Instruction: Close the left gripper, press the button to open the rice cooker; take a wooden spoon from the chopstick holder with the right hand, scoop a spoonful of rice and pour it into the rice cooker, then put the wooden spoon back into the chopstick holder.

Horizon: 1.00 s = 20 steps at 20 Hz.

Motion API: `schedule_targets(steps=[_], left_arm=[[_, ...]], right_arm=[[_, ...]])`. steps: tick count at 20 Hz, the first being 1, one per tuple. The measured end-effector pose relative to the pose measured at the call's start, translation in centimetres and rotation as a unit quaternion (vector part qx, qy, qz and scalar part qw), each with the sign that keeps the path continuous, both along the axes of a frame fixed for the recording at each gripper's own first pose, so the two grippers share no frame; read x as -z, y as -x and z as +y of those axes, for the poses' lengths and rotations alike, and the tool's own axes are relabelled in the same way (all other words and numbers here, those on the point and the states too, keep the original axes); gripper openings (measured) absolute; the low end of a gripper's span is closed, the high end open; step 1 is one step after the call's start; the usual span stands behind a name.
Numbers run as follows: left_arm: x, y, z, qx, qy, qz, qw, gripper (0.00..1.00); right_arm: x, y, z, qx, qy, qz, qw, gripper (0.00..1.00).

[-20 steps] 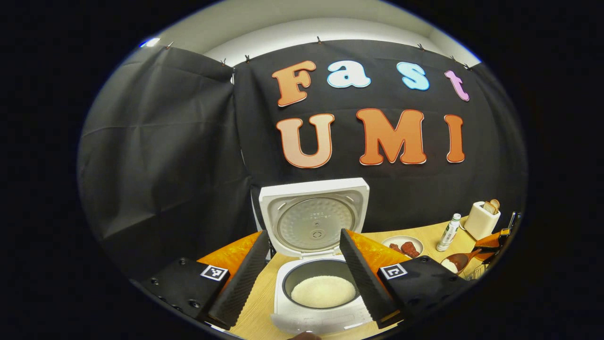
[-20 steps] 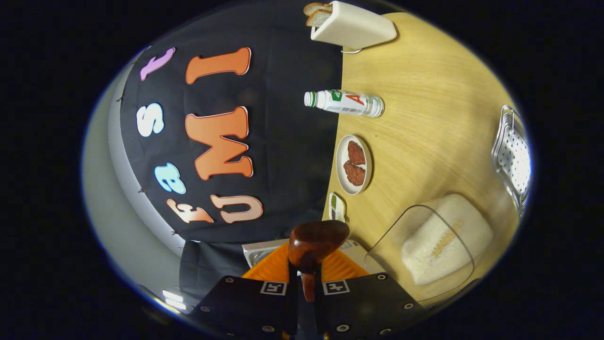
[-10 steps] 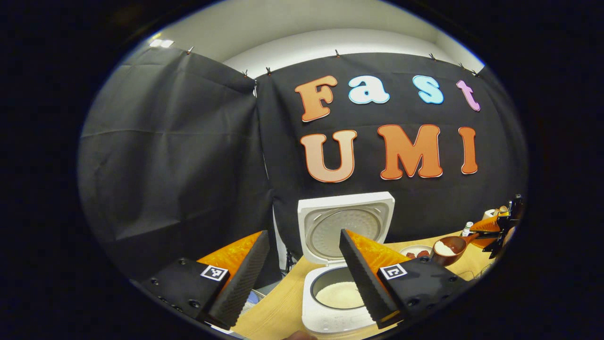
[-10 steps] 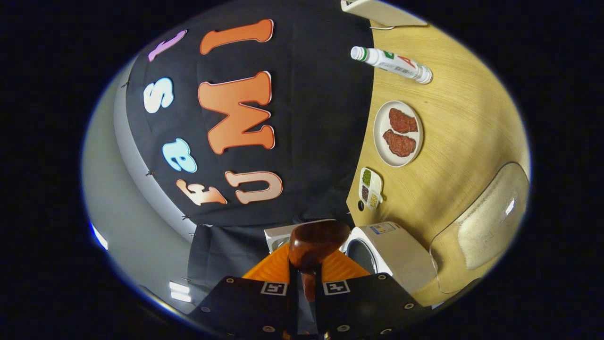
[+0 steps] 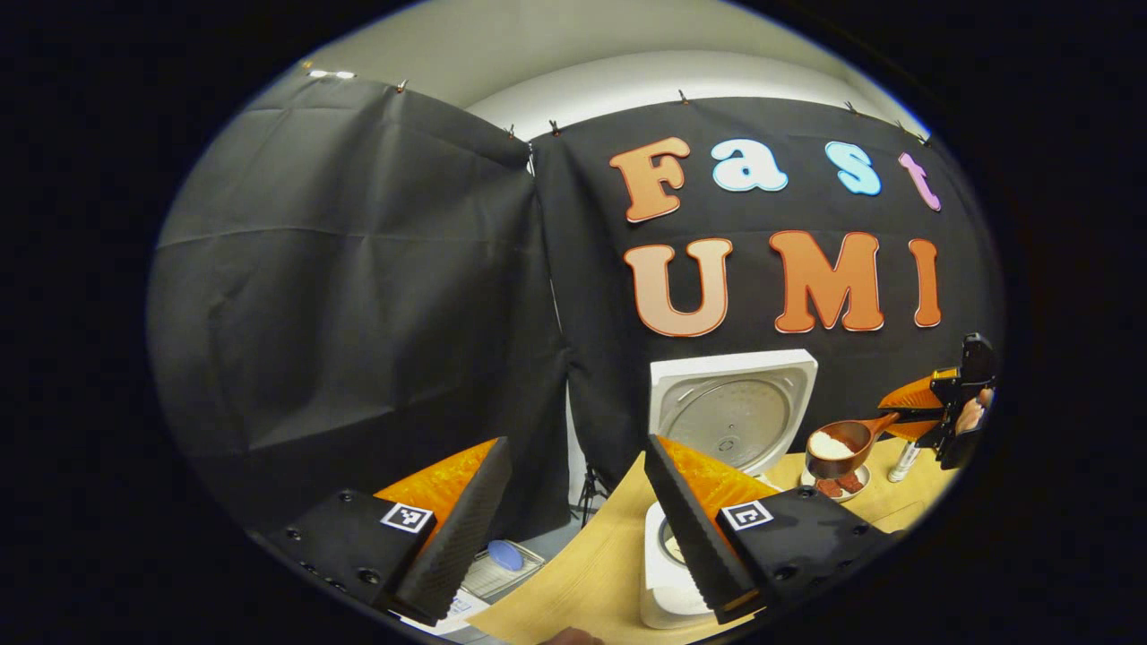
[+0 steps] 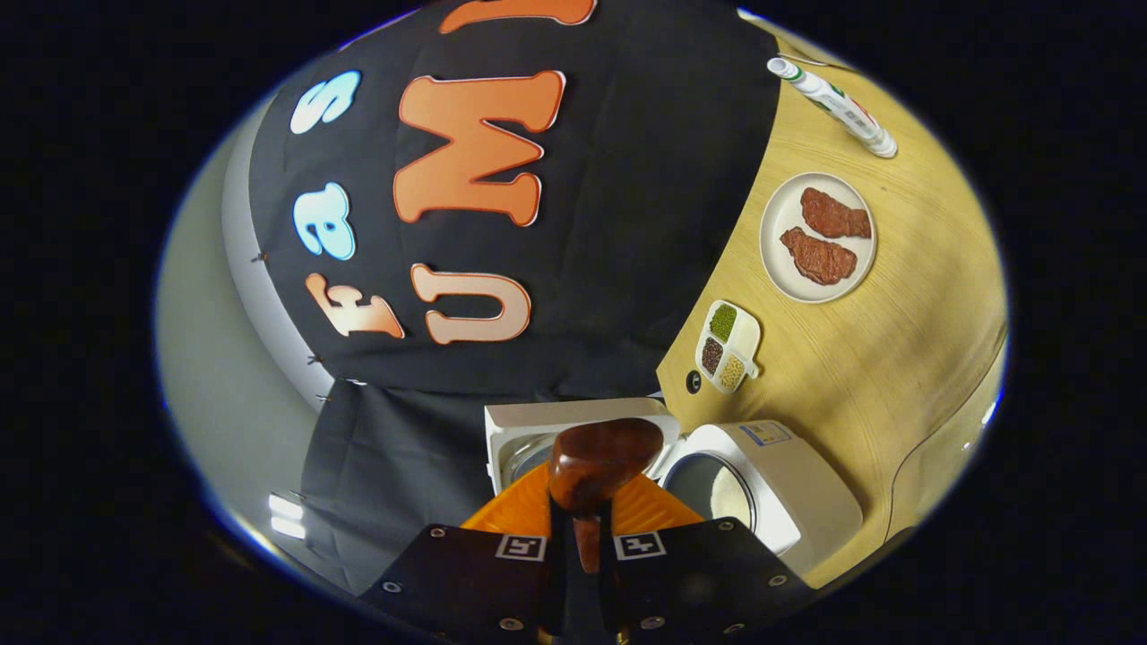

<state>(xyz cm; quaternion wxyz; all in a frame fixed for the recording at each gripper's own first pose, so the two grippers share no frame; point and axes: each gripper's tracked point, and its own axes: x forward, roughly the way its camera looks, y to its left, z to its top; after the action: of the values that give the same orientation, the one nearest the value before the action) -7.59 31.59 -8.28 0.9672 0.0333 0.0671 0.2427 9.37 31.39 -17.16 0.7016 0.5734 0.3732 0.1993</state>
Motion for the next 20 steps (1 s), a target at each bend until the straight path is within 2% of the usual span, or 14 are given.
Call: schedule_targets(steps=[4,7,10,15,17,20], left_arm=[[0.8,0.6,1.9,-0.01,-0.003,0.005,1.0,1.0],[1.3,0.8,2.6,-0.012,-0.002,0.01,1.0,1.0],[1.8,0.8,3.2,-0.012,0.004,0.016,1.0,1.0],[2.4,1.1,3.9,-0.011,0.003,0.025,1.0,1.0],[2.6,1.1,4.0,-0.012,0.008,0.026,1.0,1.0],[2.7,1.2,4.1,-0.012,0.013,0.028,0.999,1.0]], right_arm=[[0.5,-1.0,2.1,-0.012,0.073,-0.032,0.997,0.13],[0.7,-1.1,3.3,-0.029,0.14,-0.069,0.987,0.13],[0.5,-1.4,4.2,-0.035,0.179,-0.092,0.979,0.13],[0.7,-2.1,5.2,-0.043,0.265,-0.145,0.952,0.13],[0.2,-2.1,5.5,-0.047,0.283,-0.161,0.944,0.13],[-0.6,-1.9,6.3,-0.053,0.29,-0.179,0.939,0.13]])
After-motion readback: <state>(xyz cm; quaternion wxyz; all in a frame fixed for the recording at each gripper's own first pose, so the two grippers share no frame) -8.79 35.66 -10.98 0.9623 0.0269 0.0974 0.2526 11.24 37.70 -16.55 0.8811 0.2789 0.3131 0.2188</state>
